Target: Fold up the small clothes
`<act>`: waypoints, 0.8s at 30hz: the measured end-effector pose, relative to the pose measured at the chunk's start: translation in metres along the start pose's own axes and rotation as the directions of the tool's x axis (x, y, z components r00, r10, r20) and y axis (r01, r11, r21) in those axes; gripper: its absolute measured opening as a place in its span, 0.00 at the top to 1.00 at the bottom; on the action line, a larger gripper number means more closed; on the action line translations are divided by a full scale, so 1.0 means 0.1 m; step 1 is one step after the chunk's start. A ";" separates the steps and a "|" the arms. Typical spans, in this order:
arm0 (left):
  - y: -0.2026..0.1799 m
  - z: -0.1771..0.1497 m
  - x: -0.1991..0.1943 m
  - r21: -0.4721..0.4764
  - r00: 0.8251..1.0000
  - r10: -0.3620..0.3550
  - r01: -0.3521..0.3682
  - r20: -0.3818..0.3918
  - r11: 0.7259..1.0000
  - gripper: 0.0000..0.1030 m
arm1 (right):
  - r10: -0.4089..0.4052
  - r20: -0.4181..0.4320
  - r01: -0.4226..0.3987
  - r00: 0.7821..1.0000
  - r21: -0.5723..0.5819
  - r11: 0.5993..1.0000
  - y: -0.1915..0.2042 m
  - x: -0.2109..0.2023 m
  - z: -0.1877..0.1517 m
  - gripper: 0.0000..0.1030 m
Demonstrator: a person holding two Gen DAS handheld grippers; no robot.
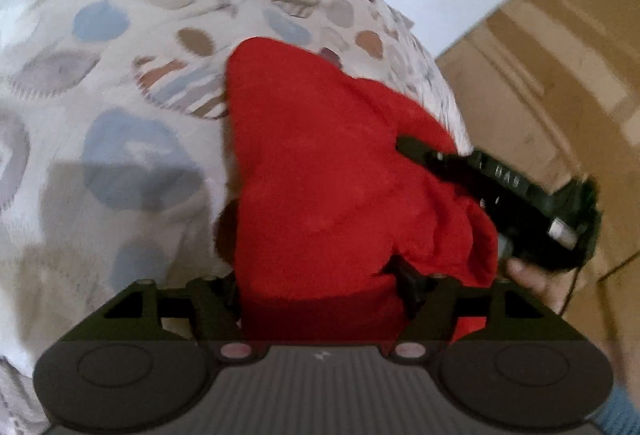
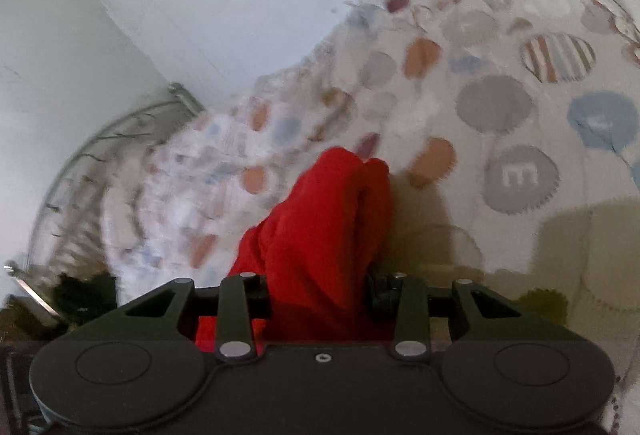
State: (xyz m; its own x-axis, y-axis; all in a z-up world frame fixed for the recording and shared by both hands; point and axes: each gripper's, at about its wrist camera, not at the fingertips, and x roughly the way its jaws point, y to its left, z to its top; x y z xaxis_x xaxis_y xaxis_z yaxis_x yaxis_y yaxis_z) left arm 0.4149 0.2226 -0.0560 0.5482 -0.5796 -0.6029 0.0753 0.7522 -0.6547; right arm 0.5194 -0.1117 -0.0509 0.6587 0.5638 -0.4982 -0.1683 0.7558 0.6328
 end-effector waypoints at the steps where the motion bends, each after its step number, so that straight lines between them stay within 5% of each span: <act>1: 0.02 -0.01 0.00 -0.012 1.000 0.001 0.000 0.009 1.000 0.22 | 0.009 -0.001 -0.009 1.000 0.023 1.000 -0.06 0.02 -0.01 0.58; 5: -0.15 -0.11 0.01 0.052 0.993 0.095 -0.099 0.076 0.994 0.11 | 0.027 -0.005 -0.027 1.000 0.012 1.000 -0.11 0.01 -0.02 0.54; 9: -0.40 -0.13 -0.02 0.084 0.967 0.211 -0.224 0.145 0.971 0.03 | -0.009 0.011 0.009 1.000 0.019 1.000 -0.08 -0.08 -0.02 0.45; 12: -0.54 -0.21 -0.16 0.112 0.949 0.257 -0.280 0.183 0.953 0.02 | -0.032 0.020 0.033 0.999 -0.031 0.999 -0.04 -0.25 -0.02 0.33; 14: -0.65 -0.26 -0.25 0.113 0.929 0.296 -0.326 0.220 0.938 0.01 | -0.041 0.028 0.043 0.999 -0.073 0.996 0.00 -0.38 -0.02 0.16; 19: -0.89 -0.41 -0.55 0.127 0.893 0.340 -0.389 0.296 0.912 0.01 | -0.024 0.098 0.036 0.995 -0.132 0.991 0.14 -0.83 -0.05 0.02; 24: -1.17 -0.59 -0.86 0.158 0.858 0.356 -0.436 0.370 0.886 0.00 | 0.012 0.143 0.011 0.990 -0.162 0.987 0.30 -1.25 -0.18 0.01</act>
State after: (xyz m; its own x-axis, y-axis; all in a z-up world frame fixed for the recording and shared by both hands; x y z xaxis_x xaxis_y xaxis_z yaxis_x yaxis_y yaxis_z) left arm 0.3096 0.1662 0.0458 0.8054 -0.1138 -0.5818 -0.0404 0.9686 -0.2454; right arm 0.4190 -0.1539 0.0196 0.7548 0.5196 -0.4005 -0.2773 0.8060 0.5230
